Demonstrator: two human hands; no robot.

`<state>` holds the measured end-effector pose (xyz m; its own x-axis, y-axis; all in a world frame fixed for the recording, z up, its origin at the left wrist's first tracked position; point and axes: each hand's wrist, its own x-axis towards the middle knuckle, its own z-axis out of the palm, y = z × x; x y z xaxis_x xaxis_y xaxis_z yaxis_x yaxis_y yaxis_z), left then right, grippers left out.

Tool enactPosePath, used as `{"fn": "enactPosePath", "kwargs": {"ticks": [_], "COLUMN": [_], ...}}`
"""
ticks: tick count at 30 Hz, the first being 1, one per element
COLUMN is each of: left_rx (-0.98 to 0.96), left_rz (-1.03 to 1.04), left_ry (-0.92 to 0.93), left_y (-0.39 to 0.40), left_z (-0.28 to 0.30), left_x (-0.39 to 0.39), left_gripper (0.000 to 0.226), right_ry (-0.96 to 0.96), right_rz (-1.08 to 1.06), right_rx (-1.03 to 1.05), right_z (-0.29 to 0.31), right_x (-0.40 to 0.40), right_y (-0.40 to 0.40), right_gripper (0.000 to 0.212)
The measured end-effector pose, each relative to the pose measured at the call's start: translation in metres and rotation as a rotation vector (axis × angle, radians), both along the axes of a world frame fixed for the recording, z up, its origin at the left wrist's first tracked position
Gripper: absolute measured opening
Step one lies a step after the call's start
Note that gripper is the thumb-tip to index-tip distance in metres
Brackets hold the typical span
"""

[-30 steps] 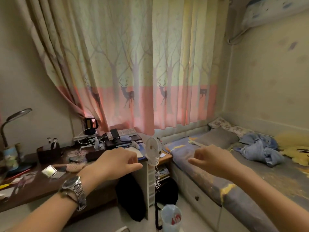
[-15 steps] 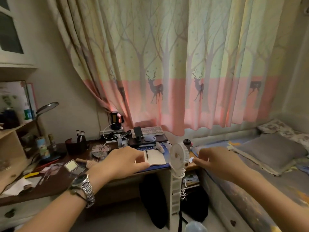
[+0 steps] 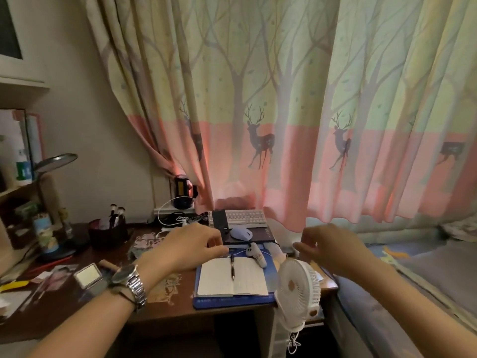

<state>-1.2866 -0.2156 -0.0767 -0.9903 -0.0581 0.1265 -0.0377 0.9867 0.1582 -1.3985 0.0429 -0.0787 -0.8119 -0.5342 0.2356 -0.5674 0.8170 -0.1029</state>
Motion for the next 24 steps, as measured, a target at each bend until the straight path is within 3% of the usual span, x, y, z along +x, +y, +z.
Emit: {"fn": "enactPosePath", "kwargs": {"ticks": [13, 24], "left_rx": [-0.01, 0.025], "left_rz": [0.205, 0.414], "left_ry": [-0.128, -0.051], "left_y": [-0.086, -0.149], "left_z": [-0.039, -0.039], "left_x": [-0.071, -0.15], "left_gripper": [0.03, 0.024], "right_ry": [-0.088, -0.127], "right_rz": [0.264, 0.445], "right_rx": [0.177, 0.142], "right_z": [-0.049, -0.043], "right_x": [-0.125, -0.251], "right_y": [-0.118, -0.195], "right_gripper": [0.036, 0.028]}}
